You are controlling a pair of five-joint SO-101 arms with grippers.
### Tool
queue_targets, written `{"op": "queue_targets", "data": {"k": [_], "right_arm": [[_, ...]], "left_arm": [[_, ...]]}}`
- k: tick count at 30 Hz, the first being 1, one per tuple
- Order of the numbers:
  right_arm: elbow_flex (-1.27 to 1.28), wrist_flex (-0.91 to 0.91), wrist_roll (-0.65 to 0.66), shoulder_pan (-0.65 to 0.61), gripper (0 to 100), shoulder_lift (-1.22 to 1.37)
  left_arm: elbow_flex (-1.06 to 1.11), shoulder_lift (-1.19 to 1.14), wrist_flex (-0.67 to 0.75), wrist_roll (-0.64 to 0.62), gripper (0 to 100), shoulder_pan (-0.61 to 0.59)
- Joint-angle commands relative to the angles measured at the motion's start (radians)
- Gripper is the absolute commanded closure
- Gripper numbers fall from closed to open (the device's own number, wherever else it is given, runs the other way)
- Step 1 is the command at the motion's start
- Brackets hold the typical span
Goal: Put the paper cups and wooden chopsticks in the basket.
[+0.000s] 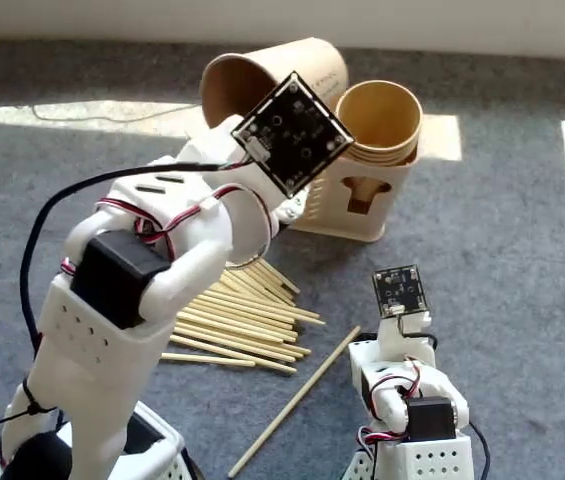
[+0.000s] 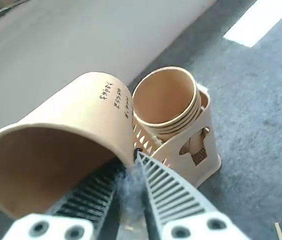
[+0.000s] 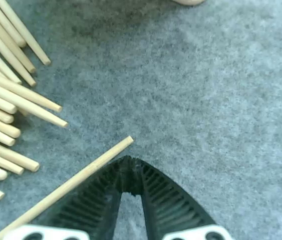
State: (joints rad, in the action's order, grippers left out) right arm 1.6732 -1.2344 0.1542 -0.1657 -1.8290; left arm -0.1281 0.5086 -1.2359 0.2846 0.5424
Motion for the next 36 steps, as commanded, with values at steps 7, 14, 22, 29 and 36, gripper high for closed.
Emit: {"op": "queue_targets", "data": {"k": [7, 14, 22, 29, 36], "right_arm": [[0.097, -0.010, 0.000, 0.010, 99.3, -0.005], [0.097, -0.010, 0.000, 0.010, 99.3, -0.005], [0.097, -0.010, 0.000, 0.010, 99.3, -0.005], [0.097, -0.010, 0.000, 0.010, 99.3, -0.005], [0.097, -0.010, 0.000, 0.010, 99.3, -0.005]], "left_arm": [[0.145, 0.019, 0.215, -0.003, 100, 0.105], [0.228, 0.015, 0.304, -0.002, 100, 0.105], [0.064, -0.194, 0.287, -0.002, 100, 0.099], [-0.211, -0.378, 0.081, -0.002, 100, 0.104], [-0.421, -0.522, -0.060, -0.002, 91, 0.096]]}}
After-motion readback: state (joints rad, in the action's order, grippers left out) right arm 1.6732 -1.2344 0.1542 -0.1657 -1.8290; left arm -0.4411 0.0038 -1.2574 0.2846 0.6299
